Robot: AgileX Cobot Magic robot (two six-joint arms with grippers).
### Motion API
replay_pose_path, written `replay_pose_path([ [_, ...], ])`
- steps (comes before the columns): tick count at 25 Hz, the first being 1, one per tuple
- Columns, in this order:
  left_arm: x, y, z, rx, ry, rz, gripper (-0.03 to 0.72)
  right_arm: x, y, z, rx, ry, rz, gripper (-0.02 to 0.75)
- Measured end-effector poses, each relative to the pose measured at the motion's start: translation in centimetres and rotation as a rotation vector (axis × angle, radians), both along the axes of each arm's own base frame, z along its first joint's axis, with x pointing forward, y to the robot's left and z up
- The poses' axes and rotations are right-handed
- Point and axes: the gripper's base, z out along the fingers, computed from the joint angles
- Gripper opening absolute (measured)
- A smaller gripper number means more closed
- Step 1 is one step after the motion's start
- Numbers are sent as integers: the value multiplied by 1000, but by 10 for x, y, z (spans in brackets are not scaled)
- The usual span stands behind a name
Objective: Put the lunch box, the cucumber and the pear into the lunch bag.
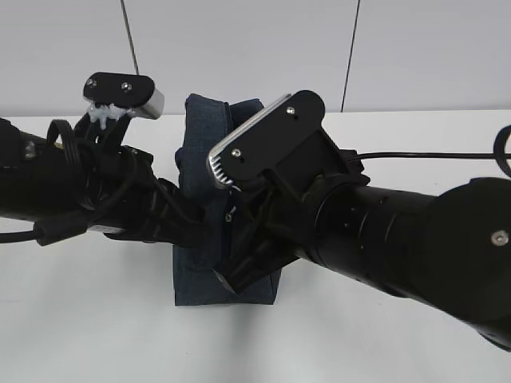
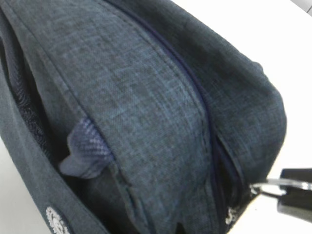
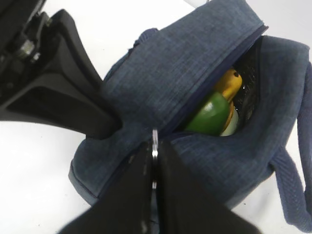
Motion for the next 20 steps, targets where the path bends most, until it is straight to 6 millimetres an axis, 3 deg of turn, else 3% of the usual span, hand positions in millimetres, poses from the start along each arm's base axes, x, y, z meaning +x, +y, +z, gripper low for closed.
replay_pose_path([
  [20, -10, 0, -5, 72, 70, -117, 7, 7, 7, 32, 37, -103, 13, 0],
])
